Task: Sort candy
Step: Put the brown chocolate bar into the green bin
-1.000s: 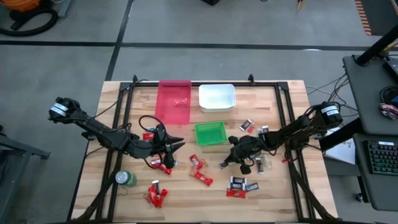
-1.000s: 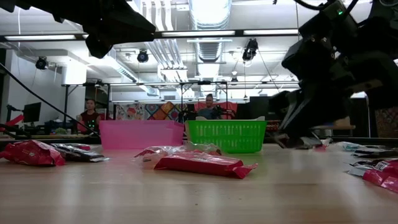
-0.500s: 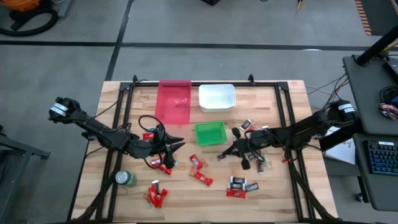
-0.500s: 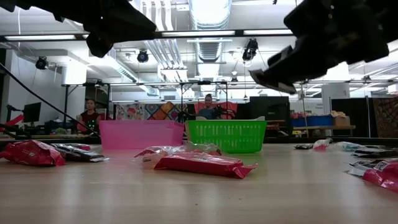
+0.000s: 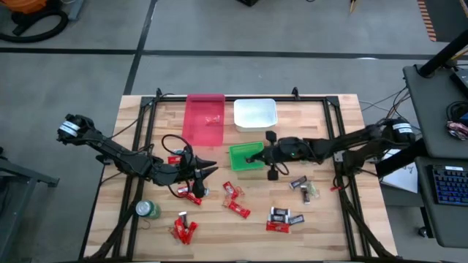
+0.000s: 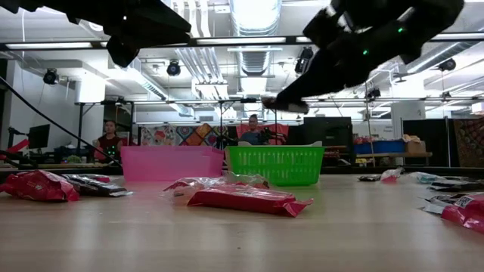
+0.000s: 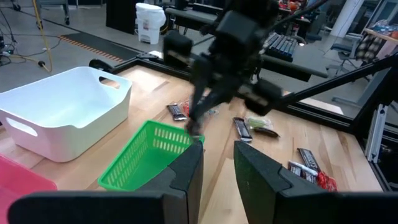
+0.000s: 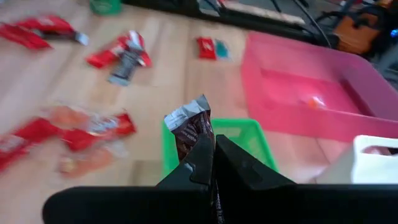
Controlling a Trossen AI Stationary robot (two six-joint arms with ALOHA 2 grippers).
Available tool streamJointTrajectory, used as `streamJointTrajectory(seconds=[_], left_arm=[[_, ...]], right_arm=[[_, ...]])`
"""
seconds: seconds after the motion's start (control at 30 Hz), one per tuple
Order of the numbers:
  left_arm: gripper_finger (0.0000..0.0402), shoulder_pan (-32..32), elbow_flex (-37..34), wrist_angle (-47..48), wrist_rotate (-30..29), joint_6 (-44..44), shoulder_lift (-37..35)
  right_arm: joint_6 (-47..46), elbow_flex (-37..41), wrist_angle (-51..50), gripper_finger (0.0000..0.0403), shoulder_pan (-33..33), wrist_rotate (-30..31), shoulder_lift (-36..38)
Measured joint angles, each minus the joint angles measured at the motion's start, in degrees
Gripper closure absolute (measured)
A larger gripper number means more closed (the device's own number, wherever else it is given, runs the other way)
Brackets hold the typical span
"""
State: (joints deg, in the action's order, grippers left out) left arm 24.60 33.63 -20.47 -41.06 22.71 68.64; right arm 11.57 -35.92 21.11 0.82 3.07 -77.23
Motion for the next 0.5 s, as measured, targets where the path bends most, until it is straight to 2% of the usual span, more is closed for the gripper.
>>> streamJointTrajectory(seconds=[0.3,0.5], left_arm=[[0.0327,0.0,0.0,0.05,0.03,0.25,-0.02],[0.0327,0.0,0.0,0.42,0.05,0.27,-0.02]], right_arm=[[-0.67,-4.04,0.06,0.0394,2.99,-0.02,-10.01],[-2.66,-5.51,0.52,0.0386,2.97,-0.49,-12.6]])
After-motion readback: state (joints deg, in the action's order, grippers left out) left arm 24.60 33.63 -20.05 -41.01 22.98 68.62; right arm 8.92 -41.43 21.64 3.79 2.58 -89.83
